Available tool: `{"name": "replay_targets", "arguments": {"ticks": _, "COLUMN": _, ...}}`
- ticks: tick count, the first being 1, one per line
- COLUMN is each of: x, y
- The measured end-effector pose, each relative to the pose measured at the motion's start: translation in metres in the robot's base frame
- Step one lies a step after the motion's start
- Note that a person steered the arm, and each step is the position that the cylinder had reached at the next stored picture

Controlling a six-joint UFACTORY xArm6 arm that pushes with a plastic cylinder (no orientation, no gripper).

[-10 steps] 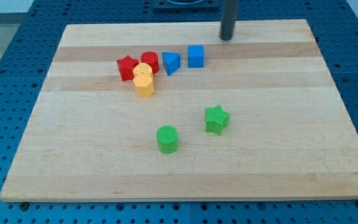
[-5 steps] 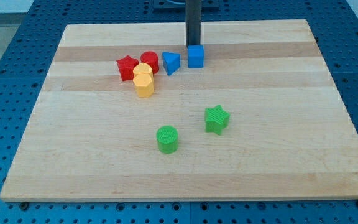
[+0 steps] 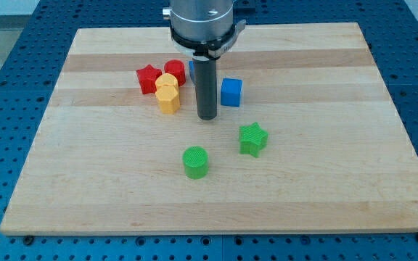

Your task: Push the blue cube to the centre

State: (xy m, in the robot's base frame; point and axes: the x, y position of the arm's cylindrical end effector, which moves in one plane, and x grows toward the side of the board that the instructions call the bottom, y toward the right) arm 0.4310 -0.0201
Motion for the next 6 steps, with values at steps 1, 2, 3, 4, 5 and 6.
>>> {"name": "replay_targets", "arguments": {"ticks": 1, "x": -0.001, "y": 0.001}}
{"name": "replay_targets", "arguments": {"ticks": 2, "x": -0.003, "y": 0.001}}
{"name": "replay_targets", "arguments": {"ticks": 3, "x": -0.035, "y": 0.009}}
{"name": "replay_targets", "arguments": {"ticks": 4, "x": -0.058, "y": 0.011}}
{"name": "replay_targets", "arguments": {"ticks": 5, "x": -0.08, "y": 0.02}}
{"name": "replay_targets", "arguments": {"ticks": 6, "x": -0.118, "y": 0.024}}
